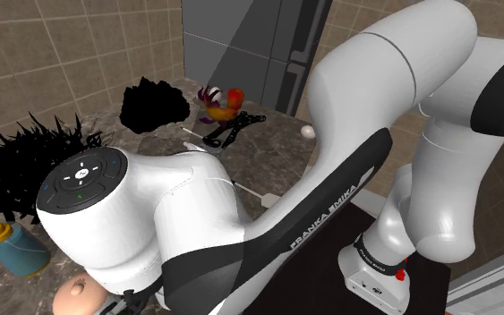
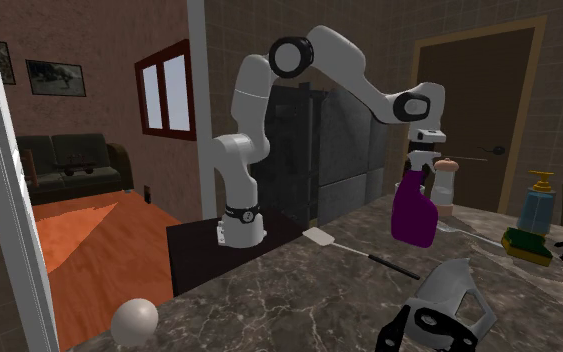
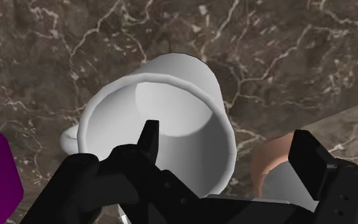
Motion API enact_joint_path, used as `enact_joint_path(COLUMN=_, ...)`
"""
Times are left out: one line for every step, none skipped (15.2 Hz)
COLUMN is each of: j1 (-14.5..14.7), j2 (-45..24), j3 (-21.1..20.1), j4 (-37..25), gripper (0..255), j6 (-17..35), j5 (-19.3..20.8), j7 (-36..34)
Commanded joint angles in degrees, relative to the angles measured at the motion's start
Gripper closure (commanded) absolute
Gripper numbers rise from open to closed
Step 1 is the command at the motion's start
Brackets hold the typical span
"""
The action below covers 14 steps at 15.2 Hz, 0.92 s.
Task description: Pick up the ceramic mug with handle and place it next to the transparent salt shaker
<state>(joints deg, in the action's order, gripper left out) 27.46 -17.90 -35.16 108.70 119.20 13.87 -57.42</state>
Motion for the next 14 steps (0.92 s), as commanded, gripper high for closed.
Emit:
enact_joint_path(j1=0.0, j2=0.0, j3=0.0, j4=0.0, gripper=0, j6=0.0, j5=0.0, j7=0.0)
enact_joint_path(j1=0.0, j2=0.0, j3=0.0, j4=0.0, gripper=0, j6=0.0, j5=0.0, j7=0.0)
enact_joint_path(j1=-0.14, j2=0.8, j3=-0.29, j4=-1.02, gripper=0, j6=-1.65, j5=-0.66, j7=0.44)
enact_joint_path(j1=-0.24, j2=1.53, j3=-0.54, j4=-2.13, gripper=0, j6=-3.33, j5=-1.27, j7=0.83)
enact_joint_path(j1=-0.32, j2=2.18, j3=-0.76, j4=-3.32, gripper=0, j6=-5.04, j5=-1.81, j7=1.19)
enact_joint_path(j1=-0.35, j2=2.64, j3=-0.92, j4=-4.33, gripper=0, j6=-6.4, j5=-2.2, j7=1.45)
enact_joint_path(j1=-0.35, j2=2.64, j3=-0.91, j4=-4.33, gripper=0, j6=-6.4, j5=-2.2, j7=1.45)
enact_joint_path(j1=-0.35, j2=2.65, j3=-0.91, j4=-4.32, gripper=0, j6=-6.4, j5=-2.21, j7=1.46)
enact_joint_path(j1=-0.35, j2=2.64, j3=-0.91, j4=-4.33, gripper=0, j6=-6.4, j5=-2.2, j7=1.45)
enact_joint_path(j1=-0.35, j2=2.64, j3=-0.91, j4=-4.33, gripper=0, j6=-6.4, j5=-2.2, j7=1.45)
enact_joint_path(j1=-0.35, j2=2.64, j3=-0.91, j4=-4.33, gripper=0, j6=-6.4, j5=-2.2, j7=1.45)
enact_joint_path(j1=-0.35, j2=2.64, j3=-0.91, j4=-4.33, gripper=0, j6=-6.4, j5=-2.2, j7=1.45)
enact_joint_path(j1=-0.35, j2=2.64, j3=-0.91, j4=-4.33, gripper=0, j6=-6.4, j5=-2.2, j7=1.45)
enact_joint_path(j1=-0.35, j2=2.64, j3=-0.91, j4=-4.33, gripper=0, j6=-6.4, j5=-2.2, j7=1.45)
